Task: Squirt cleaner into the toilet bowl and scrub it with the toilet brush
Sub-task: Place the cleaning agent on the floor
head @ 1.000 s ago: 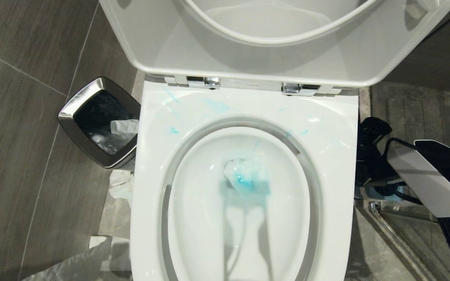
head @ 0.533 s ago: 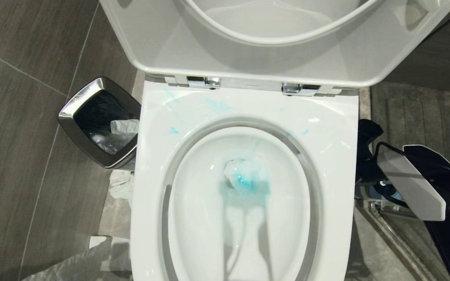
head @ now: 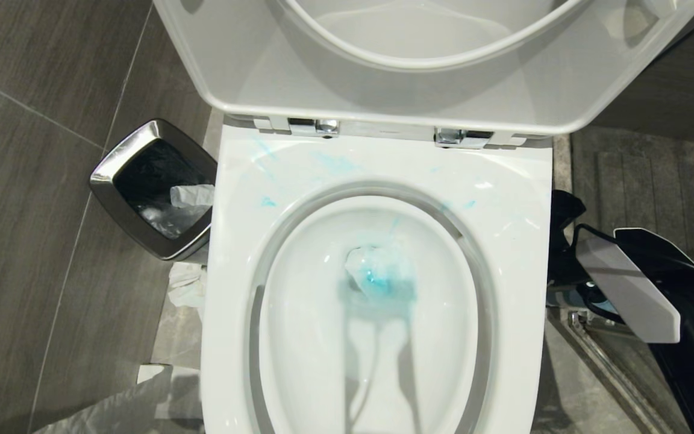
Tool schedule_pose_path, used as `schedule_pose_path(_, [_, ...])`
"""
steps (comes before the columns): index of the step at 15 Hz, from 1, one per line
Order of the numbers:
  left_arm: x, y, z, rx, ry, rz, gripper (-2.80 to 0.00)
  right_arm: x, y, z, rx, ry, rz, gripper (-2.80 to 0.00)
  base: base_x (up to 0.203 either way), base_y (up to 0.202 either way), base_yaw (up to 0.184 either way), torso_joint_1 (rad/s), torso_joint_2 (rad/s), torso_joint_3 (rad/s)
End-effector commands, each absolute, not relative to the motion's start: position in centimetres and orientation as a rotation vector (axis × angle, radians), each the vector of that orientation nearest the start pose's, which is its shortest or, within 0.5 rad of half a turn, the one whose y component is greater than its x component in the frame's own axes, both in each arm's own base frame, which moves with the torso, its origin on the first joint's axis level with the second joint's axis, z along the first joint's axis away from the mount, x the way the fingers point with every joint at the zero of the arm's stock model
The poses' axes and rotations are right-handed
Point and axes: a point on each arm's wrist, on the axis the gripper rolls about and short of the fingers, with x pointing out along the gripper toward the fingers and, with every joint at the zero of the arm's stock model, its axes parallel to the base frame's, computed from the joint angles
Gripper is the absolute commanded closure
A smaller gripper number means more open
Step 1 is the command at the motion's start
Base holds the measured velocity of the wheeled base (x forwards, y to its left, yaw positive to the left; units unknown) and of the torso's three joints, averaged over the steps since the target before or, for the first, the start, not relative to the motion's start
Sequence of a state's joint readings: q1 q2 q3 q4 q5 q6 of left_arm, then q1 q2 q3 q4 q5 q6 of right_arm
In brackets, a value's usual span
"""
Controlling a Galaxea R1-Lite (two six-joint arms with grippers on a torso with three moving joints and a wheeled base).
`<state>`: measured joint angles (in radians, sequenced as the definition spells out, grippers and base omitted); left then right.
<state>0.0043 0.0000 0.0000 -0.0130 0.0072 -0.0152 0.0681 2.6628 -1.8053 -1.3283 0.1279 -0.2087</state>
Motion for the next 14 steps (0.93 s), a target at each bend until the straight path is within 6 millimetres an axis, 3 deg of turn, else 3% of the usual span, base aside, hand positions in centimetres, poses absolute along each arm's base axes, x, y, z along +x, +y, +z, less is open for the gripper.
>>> schedule_pose_path(1, [-2.2, 0.0, 7.5, -0.015, -0.006, 0.012, 0.0, 52.8, 4.0, 10.0, -0.221, -0.489, 0.132, -2.8, 0.0, 0.0, 0.0, 0.0, 0.0, 0.0])
schedule_pose_path(8, [-2.2, 0.0, 7.5, -0.015, -0.006, 0.012, 0.0, 51.4, 3.9, 9.3, -0.223, -0.455, 0.114, -2.8, 0.0, 0.0, 0.0, 0.0, 0.0, 0.0])
schedule_pose_path(11, [-2.2, 0.0, 7.5, -0.015, -0.006, 0.012, 0.0, 48.4, 3.7, 8.6, -0.244, -0.375, 0.12, -2.8, 0.0, 0.0, 0.0, 0.0, 0.0, 0.0])
schedule_pose_path(14, [-2.2, 0.0, 7.5, -0.015, -0.006, 0.012, 0.0, 43.9, 3.5, 10.7, -0.25, -0.32, 0.129, -2.8, 0.0, 0.0, 0.0, 0.0, 0.0, 0.0])
